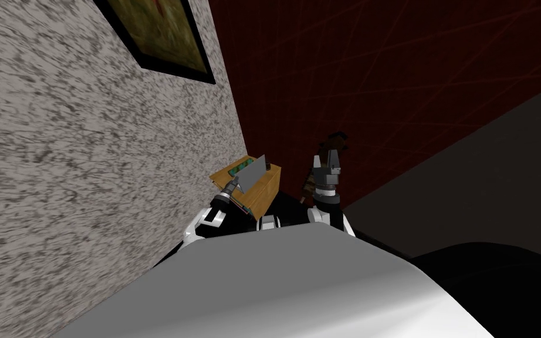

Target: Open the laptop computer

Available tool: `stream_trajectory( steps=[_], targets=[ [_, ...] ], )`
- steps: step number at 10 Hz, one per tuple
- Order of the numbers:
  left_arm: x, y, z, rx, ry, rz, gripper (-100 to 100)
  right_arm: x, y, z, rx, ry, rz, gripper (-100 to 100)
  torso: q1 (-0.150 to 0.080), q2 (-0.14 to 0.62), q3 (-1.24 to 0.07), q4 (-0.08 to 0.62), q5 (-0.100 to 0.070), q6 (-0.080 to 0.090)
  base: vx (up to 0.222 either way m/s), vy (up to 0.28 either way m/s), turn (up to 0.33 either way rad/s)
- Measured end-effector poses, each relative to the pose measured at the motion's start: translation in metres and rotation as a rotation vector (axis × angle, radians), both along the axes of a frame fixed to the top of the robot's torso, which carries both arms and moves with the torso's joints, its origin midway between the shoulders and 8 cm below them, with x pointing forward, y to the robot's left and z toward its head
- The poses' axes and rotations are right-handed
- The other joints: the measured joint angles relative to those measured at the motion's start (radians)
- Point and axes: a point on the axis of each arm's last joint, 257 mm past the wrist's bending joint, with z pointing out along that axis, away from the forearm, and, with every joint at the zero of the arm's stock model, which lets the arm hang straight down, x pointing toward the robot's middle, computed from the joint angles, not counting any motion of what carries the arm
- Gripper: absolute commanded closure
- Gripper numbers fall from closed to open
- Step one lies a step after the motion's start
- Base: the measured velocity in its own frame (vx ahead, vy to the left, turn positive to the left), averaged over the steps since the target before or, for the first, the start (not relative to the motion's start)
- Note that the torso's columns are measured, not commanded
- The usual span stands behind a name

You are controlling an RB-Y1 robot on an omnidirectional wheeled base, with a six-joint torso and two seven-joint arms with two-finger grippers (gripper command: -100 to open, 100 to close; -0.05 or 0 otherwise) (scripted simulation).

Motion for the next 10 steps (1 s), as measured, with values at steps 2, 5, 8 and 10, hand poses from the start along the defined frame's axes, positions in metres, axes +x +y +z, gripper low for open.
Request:
stream_trajectory(
  steps=[2,5,8,10],
  targets=[
    [0.008,0.0,0.004,-0.067,0.032,0.013,100,0.0,0.0,0.0,0.0,0.0,0.0,0,0.003,-0.001,0.0,-0.001,0.001,-0.001,0.003,0.108,-0.075],
    [0.017,0.001,0.004,-0.135,0.076,0.031,100,0.0,0.0,0.0,0.0,0.0,0.0,0,0.0,-0.003,-0.001,-0.003,-0.001,-0.001,-0.005,0.079,-0.06],
    [0.022,0.003,-0.001,-0.182,0.123,0.053,100,0.0,0.0,0.0,0.0,0.0,0.0,0,-0.003,0.0,0.0,-0.001,-0.002,-0.001,-0.005,0.055,-0.045],
    [0.026,0.004,-0.004,-0.226,0.161,0.067,100,0.0,0.0,0.0,0.0,0.0,0.0,0,-0.001,0.0,0.001,0.0,-0.002,0.0,0.008,0.102,-0.117]
  ],
)
